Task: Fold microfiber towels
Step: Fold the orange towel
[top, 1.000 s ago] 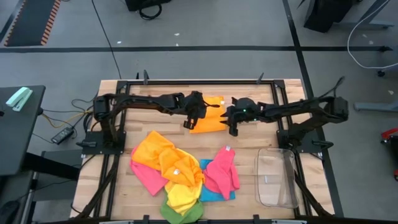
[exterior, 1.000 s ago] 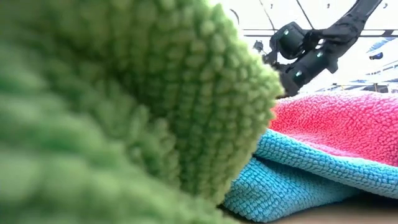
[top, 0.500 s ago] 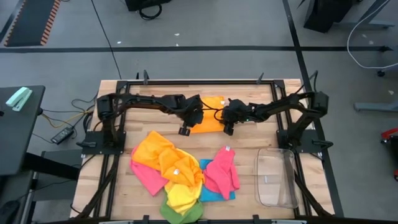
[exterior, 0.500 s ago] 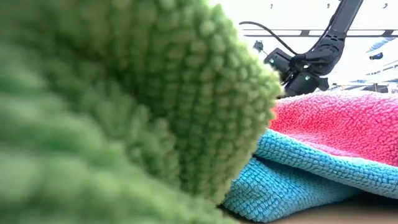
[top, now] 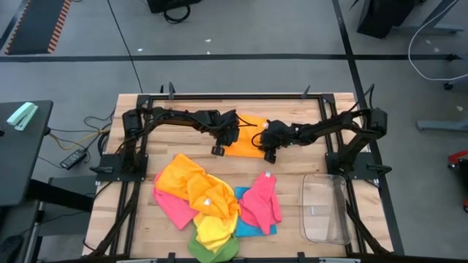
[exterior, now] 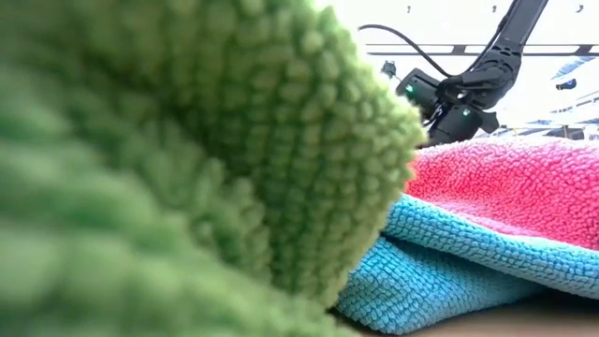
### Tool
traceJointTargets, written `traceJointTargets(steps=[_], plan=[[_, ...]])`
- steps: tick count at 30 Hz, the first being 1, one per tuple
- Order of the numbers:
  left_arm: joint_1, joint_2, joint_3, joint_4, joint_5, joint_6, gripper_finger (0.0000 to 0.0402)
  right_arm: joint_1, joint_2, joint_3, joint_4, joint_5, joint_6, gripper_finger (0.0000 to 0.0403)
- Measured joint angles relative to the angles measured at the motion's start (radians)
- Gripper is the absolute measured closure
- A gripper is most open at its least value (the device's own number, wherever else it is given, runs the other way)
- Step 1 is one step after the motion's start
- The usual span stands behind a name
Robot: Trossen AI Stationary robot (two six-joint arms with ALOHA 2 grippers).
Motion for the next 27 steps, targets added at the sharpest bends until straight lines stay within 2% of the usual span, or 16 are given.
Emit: traceJointTargets(steps=[5, 13, 20, 23, 27], plan=[[-0.011, -0.002, 0.0, 0.004, 0.0, 0.039, 0.0356, 0.017, -0.018, -0.001, -0.018, 0.01, 0.01, 0.0254], [-0.026, -0.031, 0.002, -0.016, 0.002, 0.104, 0.0356, 0.023, -0.193, -0.006, -0.151, 0.081, 0.02, 0.0254], [-0.048, -0.04, 0.003, -0.016, 0.015, 0.111, 0.034, 0.107, -0.229, -0.006, -0.091, 0.086, -0.088, 0.0246], [-0.046, -0.04, 0.003, 0.015, 0.017, 0.115, 0.0328, 0.12, -0.223, -0.006, -0.068, 0.16, -0.055, 0.0235], [-0.034, -0.04, 0.003, 0.074, -0.016, 0.081, 0.0322, 0.079, -0.223, -0.006, -0.058, 0.272, 0.061, 0.0221]])
